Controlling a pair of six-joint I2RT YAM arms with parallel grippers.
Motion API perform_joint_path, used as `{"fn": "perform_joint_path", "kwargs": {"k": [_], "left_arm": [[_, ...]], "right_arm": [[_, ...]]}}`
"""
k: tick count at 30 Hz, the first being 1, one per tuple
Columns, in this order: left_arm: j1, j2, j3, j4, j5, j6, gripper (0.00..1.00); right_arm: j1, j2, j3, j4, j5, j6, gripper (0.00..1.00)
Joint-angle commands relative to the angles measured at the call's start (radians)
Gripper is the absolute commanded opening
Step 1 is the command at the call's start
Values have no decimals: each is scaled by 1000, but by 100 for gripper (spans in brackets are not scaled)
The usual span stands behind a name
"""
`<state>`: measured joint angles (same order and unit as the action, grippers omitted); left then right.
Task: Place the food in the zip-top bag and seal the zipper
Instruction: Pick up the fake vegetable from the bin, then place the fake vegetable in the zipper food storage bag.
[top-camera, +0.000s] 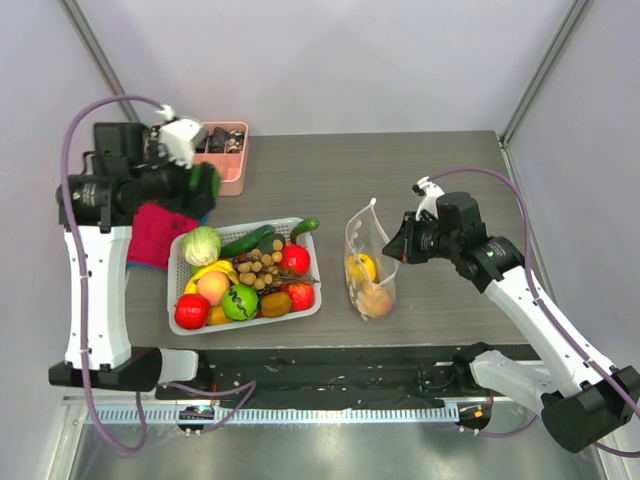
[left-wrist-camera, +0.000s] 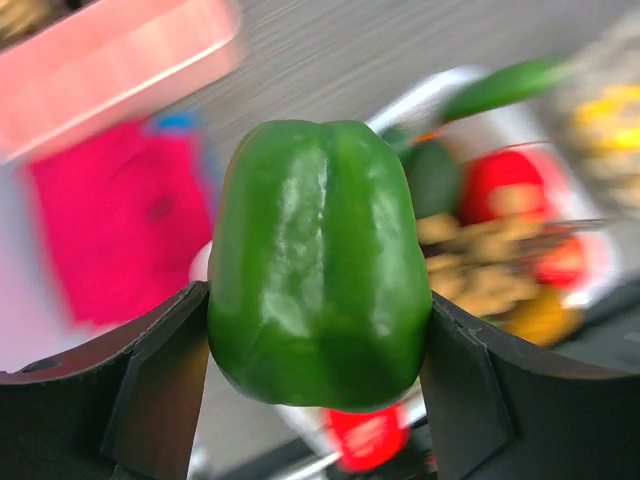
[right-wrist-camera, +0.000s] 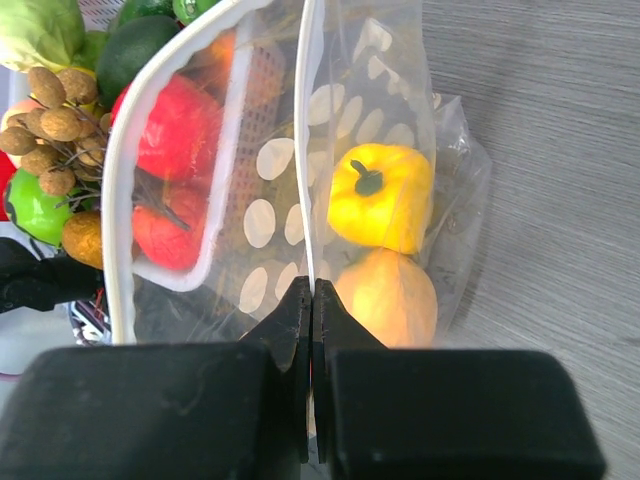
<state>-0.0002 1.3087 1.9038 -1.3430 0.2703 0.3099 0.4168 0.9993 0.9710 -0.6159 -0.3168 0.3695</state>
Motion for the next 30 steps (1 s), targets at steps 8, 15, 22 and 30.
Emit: {"fn": "perform_joint_path", "kwargs": {"k": [8,15,22,30], "left_arm": [[-599,270,202,125,286,-317,57],[-727,325,81,412,326,-517,59],[-764,402,-2,564,239,-609,58],[-787,380,-110,441,139,-494,54]], "right_arm": [[2,15,14,79,-25,46,1],[0,12,17,87,-42,74,1],[2,10,37,82,-25,101,1],[2,-7,41,70,35,106,1]]}}
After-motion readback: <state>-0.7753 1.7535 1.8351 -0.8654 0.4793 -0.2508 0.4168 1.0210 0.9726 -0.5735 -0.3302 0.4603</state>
